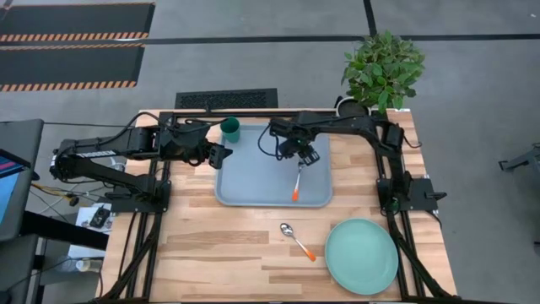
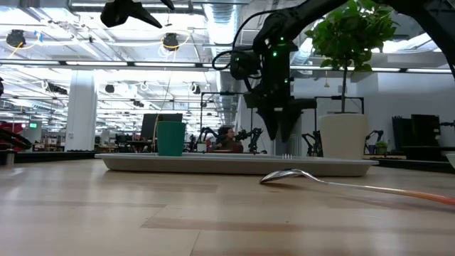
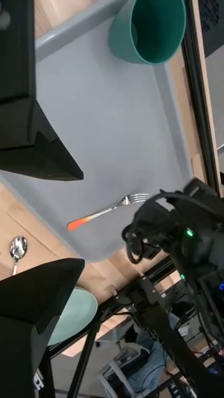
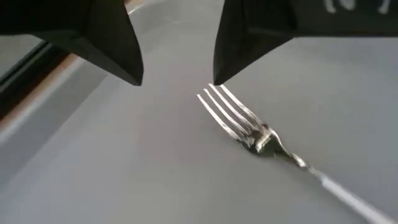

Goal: Pick and place plate/cup/fork/spoon on tray
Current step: Put the orange fork on the gray tray

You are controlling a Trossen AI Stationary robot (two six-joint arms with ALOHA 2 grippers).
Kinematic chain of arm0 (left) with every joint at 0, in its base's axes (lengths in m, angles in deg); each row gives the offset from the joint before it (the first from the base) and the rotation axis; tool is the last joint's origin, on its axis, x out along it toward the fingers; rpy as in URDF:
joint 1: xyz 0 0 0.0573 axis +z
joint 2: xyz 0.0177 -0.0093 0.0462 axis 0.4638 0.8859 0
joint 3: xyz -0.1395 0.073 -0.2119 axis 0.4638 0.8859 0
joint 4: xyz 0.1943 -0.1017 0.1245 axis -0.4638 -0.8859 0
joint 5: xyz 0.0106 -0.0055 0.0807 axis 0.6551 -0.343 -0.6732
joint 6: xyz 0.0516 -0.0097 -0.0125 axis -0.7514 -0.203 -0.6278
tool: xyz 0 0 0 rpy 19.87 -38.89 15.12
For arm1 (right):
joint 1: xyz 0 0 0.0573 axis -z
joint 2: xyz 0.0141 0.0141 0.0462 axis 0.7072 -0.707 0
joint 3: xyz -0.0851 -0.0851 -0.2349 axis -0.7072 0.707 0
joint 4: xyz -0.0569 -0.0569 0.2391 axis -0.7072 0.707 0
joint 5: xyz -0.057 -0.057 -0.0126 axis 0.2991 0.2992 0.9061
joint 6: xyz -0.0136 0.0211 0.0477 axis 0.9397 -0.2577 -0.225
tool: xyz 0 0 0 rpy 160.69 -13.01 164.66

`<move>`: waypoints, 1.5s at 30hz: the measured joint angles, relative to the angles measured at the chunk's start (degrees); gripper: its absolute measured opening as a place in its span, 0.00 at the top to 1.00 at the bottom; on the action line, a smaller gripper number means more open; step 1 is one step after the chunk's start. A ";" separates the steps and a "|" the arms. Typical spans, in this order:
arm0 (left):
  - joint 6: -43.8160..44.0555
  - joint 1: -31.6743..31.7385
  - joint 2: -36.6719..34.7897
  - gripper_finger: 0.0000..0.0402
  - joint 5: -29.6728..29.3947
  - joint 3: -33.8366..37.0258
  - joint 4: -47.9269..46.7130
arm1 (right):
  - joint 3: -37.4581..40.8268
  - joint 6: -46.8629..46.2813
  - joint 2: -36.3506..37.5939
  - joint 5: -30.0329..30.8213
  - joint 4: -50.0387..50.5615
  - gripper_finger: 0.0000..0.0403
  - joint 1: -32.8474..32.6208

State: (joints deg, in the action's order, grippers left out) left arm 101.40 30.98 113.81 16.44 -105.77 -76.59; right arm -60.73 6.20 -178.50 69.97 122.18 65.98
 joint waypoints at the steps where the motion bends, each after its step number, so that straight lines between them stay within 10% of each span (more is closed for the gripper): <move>1: 0.00 0.00 0.00 0.50 0.02 0.00 -0.02 | 0.00 -3.64 0.80 -1.79 0.41 0.43 0.04; 8: -0.44 -0.02 0.02 0.50 0.03 0.00 0.00 | 6.10 -33.29 8.39 -29.63 -5.32 0.43 6.53; 16: -2.37 0.00 0.02 0.50 -0.31 0.00 0.00 | 22.88 -43.00 16.34 -26.77 -21.90 0.43 13.66; 36: -2.14 0.00 0.02 0.50 -1.40 0.00 -1.16 | 23.56 -41.03 12.26 -23.74 -20.29 0.44 11.47; 45: -1.66 0.00 0.02 0.50 -1.91 0.00 -1.14 | 23.56 -40.43 12.26 -18.10 -18.41 0.84 9.23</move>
State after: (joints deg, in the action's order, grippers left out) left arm 99.74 30.99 113.83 14.53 -105.77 -77.73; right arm -37.17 -34.23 -166.24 51.87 103.77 75.21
